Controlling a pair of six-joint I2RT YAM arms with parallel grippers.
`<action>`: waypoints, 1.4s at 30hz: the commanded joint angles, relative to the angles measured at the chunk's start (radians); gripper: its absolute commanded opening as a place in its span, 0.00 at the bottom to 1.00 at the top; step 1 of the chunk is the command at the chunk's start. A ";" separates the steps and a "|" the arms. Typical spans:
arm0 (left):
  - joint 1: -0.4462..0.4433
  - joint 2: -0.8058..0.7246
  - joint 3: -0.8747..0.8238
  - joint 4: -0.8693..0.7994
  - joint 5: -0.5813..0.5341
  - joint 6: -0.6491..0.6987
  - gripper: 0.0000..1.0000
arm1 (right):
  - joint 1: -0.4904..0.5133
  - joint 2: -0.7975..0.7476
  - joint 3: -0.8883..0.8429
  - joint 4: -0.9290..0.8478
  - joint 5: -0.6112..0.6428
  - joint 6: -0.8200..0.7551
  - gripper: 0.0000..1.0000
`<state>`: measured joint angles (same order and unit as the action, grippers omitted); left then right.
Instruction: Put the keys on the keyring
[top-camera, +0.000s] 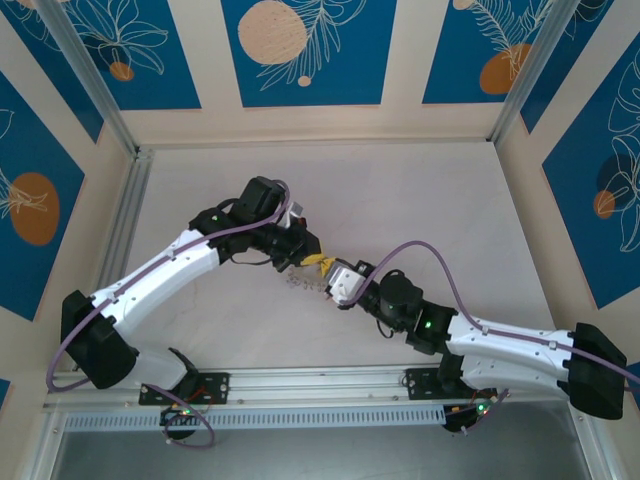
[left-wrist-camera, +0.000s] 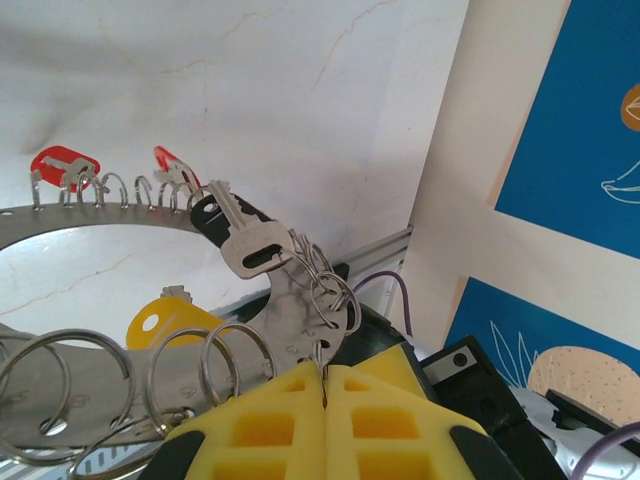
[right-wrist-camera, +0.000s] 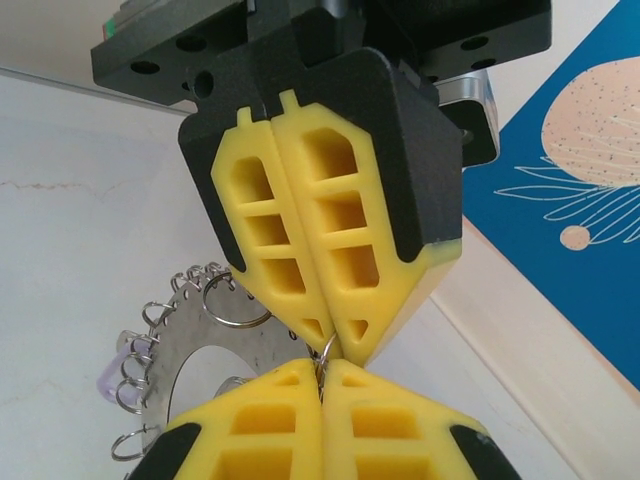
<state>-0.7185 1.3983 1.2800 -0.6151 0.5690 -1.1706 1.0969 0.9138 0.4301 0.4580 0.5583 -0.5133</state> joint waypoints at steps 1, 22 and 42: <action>-0.018 -0.008 0.048 0.020 0.074 -0.005 0.00 | -0.011 -0.052 0.014 -0.003 0.003 0.018 0.00; 0.050 -0.107 -0.069 0.207 0.109 0.016 0.35 | -0.013 -0.131 0.130 -0.304 -0.140 0.118 0.00; 0.085 -0.272 0.133 -0.229 0.046 1.006 0.23 | -0.162 -0.140 0.279 -0.514 -0.592 0.322 0.00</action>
<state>-0.6117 1.1629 1.4460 -0.8558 0.5762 -0.3420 0.9474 0.7826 0.6605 -0.0471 0.0639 -0.2405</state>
